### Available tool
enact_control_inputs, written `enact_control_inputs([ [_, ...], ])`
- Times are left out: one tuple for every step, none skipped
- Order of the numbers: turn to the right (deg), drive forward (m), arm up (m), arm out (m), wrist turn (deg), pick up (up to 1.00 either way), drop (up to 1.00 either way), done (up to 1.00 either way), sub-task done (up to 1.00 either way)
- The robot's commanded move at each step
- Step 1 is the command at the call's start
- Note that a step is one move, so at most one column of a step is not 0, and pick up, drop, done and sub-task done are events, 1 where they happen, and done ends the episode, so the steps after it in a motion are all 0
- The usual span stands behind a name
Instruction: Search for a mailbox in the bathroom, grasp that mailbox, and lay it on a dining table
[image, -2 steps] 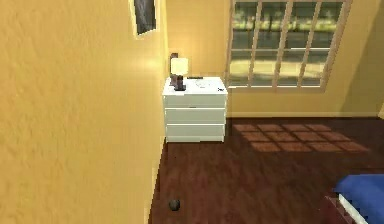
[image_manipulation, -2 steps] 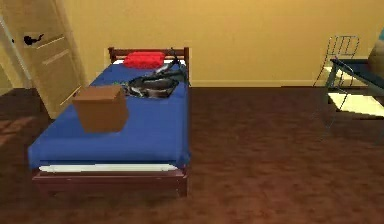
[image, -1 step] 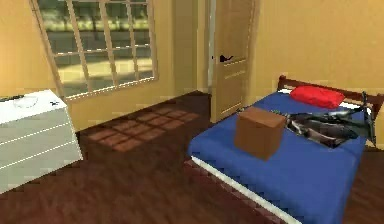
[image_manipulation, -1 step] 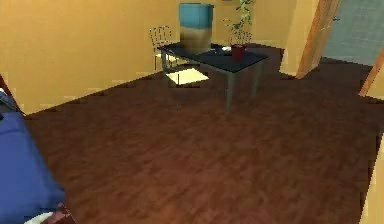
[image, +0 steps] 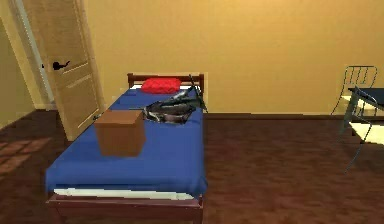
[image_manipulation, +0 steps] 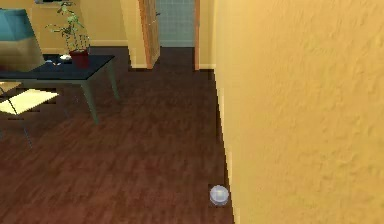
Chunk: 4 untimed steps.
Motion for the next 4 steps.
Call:
enact_control_inputs([
  [0.0, 0.3, 0.0, 0.0, 0.0, 0.0, 0.0, 0.0, 0.0],
  [-45.0, 0.0, 0.0, 0.0, 0.0, 0.0, 0.0, 0.0, 0.0],
  [-33.0, 0.0, 0.0, 0.0, 0.0, 0.0, 0.0, 0.0, 0.0],
  [-3.0, 0.0, 0.0, 0.0, 0.0, 0.0, 0.0, 0.0, 0.0],
])
